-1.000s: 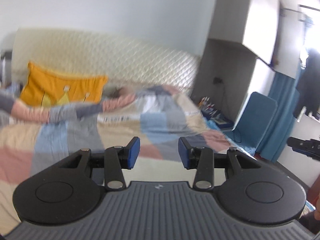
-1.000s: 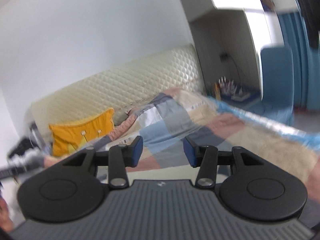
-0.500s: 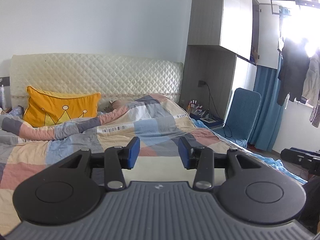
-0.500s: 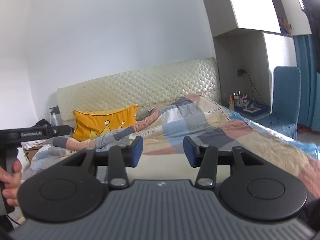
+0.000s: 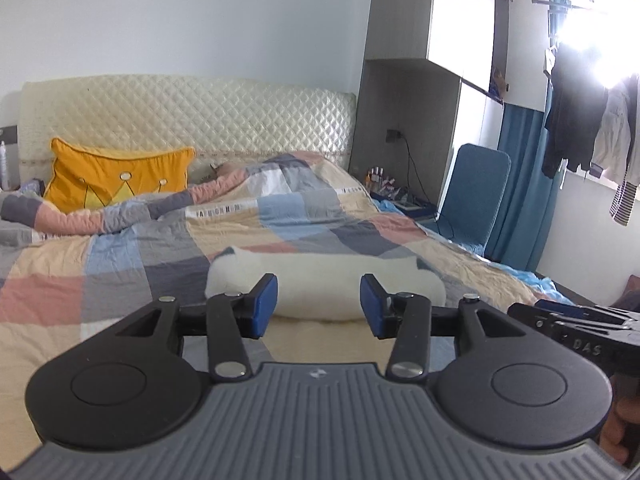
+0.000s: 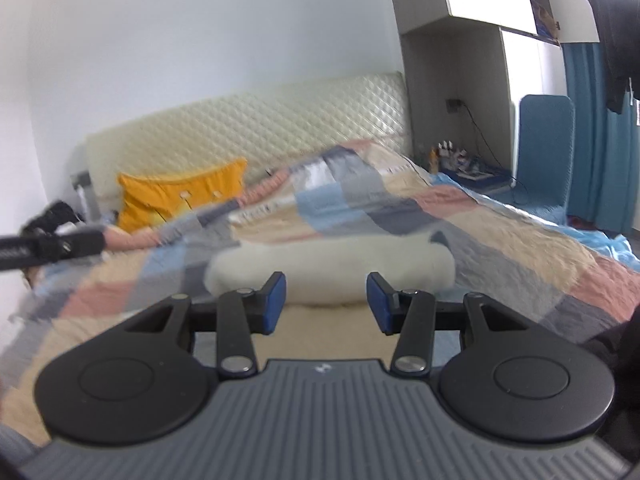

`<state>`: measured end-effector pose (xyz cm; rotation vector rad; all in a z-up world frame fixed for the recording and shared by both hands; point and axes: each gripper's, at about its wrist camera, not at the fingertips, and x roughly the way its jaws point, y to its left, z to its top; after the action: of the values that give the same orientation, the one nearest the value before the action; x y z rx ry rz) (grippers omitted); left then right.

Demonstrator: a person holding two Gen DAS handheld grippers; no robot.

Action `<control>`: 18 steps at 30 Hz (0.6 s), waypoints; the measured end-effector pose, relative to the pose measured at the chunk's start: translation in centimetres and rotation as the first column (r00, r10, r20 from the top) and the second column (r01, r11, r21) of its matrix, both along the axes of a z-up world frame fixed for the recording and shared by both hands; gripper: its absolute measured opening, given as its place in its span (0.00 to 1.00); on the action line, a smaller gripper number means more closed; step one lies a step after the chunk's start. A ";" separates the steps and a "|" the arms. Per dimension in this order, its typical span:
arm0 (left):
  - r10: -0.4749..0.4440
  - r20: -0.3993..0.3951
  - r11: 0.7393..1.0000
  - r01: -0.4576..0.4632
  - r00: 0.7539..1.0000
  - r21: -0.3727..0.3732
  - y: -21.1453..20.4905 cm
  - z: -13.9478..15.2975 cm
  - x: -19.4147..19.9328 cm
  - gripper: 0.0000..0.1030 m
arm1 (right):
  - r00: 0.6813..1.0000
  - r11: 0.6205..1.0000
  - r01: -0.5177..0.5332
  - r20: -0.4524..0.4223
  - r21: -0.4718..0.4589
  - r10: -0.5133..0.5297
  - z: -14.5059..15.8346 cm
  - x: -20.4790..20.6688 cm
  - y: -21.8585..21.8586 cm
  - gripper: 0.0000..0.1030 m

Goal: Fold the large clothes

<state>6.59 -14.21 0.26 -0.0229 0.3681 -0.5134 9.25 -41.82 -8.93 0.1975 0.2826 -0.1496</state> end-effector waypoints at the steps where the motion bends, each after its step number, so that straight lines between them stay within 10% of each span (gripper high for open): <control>1: 0.006 0.000 1.000 -0.006 1.000 0.017 -0.2 -0.5 0.1 0.52 | 1.000 1.000 -0.003 -0.004 0.013 0.003 -0.8 0.2 0.0 0.47; 18: 0.068 -0.037 0.994 -0.064 0.997 0.089 -1.4 -5.0 3.3 0.57 | 0.999 0.999 0.012 -0.040 -0.034 -0.013 -3.3 0.7 0.9 0.47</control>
<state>9.90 -15.57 -4.69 0.0392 0.4275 -0.4315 9.97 -40.95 -12.28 0.1627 0.3185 -0.1705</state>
